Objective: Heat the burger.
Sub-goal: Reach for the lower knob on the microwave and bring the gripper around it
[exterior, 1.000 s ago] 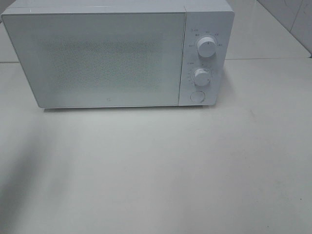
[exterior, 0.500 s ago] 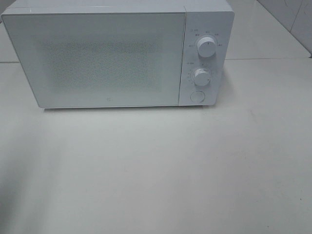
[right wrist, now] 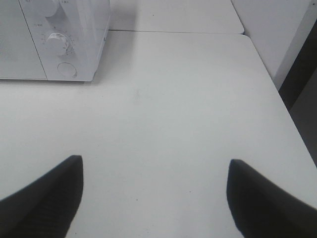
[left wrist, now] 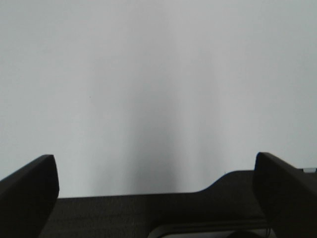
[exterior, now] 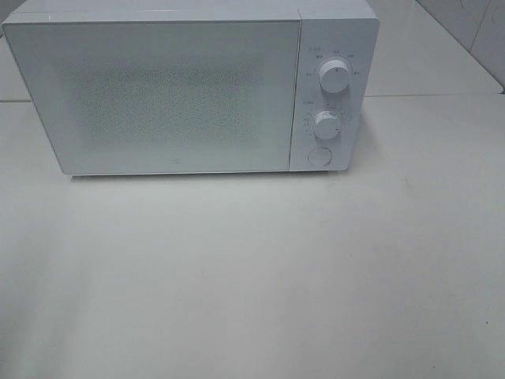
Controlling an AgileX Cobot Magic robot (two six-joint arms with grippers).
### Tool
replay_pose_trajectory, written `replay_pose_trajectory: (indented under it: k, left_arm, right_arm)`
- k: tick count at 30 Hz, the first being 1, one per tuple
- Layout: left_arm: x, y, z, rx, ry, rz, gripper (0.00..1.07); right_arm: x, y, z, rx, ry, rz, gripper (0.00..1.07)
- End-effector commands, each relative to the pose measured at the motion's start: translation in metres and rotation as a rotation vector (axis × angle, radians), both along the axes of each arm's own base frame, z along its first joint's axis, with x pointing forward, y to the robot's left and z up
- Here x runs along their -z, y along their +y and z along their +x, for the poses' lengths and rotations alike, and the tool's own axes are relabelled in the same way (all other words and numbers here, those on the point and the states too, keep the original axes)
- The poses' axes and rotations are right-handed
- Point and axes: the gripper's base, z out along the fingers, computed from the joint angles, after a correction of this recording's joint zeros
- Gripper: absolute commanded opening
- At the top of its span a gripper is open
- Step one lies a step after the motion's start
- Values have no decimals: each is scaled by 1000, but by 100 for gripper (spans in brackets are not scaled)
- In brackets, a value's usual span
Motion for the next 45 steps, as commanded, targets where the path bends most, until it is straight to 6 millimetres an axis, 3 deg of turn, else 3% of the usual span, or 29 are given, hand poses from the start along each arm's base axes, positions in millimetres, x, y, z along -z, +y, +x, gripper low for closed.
replay_pose_trajectory:
  k: [1,10,18,40,45]
  left_arm:
    - [-6,1,-21,-14,-131,-4,102]
    - [-12,3,-58,-15,-366,-1,102]
    - [-11,3,-76,-16,-481,-2,102]
    - [-11,4,-77,-17,-487,1,102]
    - [-11,4,-77,-17,-487,1,102]
  right_arm:
    - [0,0,-3,4,-37,-8,75]
    - [0,0,-3,4,-37,-8,75]
    - [0,0,-3,3,-37,-8,75]
    - [-6,0,-3,3,-70,0,75]
    - [-11,0,8,4,-30,2,75]
